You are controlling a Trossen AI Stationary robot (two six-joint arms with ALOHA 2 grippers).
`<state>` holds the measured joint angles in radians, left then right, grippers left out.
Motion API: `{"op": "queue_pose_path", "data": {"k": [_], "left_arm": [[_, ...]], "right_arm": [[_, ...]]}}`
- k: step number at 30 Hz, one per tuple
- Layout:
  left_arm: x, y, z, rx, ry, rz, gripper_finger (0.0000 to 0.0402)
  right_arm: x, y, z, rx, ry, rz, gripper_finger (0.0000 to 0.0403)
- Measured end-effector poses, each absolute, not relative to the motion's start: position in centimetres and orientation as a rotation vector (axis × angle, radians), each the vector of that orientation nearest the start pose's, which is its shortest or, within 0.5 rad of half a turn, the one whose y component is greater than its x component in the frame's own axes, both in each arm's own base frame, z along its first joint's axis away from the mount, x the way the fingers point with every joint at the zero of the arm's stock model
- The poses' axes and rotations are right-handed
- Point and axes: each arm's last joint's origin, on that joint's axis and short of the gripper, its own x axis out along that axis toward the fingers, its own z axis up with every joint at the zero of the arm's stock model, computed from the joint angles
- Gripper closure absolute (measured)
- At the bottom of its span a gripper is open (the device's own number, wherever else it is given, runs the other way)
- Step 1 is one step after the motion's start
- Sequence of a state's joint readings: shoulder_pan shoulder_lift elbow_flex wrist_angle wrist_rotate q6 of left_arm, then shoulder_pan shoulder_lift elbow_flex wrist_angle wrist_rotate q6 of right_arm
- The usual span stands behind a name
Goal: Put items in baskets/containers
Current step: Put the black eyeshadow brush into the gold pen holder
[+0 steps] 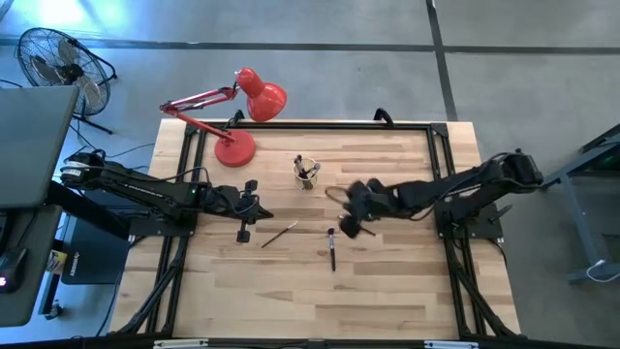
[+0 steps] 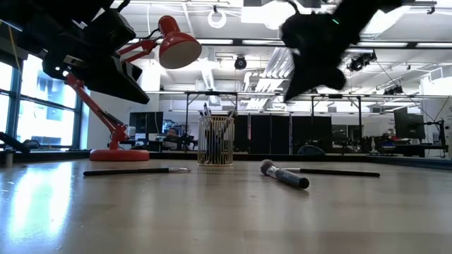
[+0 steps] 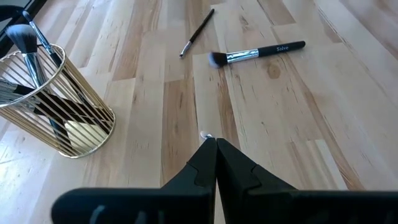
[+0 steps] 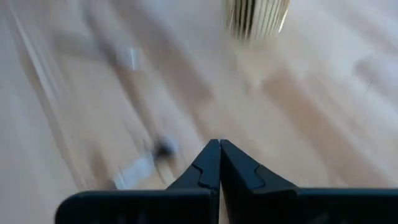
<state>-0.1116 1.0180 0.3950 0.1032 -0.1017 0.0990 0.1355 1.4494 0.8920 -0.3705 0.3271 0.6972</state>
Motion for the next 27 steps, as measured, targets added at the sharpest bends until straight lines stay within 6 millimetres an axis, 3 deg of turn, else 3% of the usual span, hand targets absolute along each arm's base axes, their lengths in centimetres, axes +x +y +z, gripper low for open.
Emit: {"op": "queue_pose_path", "data": {"k": [2,6,10,13,19,23,27], "left_arm": [[19.8,-1.9,18.6,0.152,0.516,-0.035,0.0401],[19.8,-1.9,18.6,0.151,0.516,-0.035,0.0401],[19.8,-1.9,18.6,0.151,0.516,-0.035,0.0401],[19.8,-1.9,18.6,0.151,0.516,-0.035,0.0401],[19.8,-1.9,18.6,0.15,0.517,-0.041,0.0401],[19.8,-1.9,18.5,0.15,0.524,-0.041,0.0401],[19.7,-1.9,18.3,0.153,0.549,-0.042,0.0401]], "right_arm": [[29.4,2.6,22.8,0.466,0.677,-0.499,0.0403],[31.2,1.6,25.8,0.336,0.542,-0.382,0.0403],[33.0,0.6,27.9,0.302,0.557,-0.36,0.0403],[34.5,0.0,28.1,0.235,0.687,-0.41,0.0403],[37.6,-1.1,25.9,0.213,1.022,-0.429,0.04],[38.2,-1.2,23.3,0.19,1.262,-0.448,0.0386],[38.2,-1.2,20.9,0.168,1.383,-0.459,0.0358]]}}
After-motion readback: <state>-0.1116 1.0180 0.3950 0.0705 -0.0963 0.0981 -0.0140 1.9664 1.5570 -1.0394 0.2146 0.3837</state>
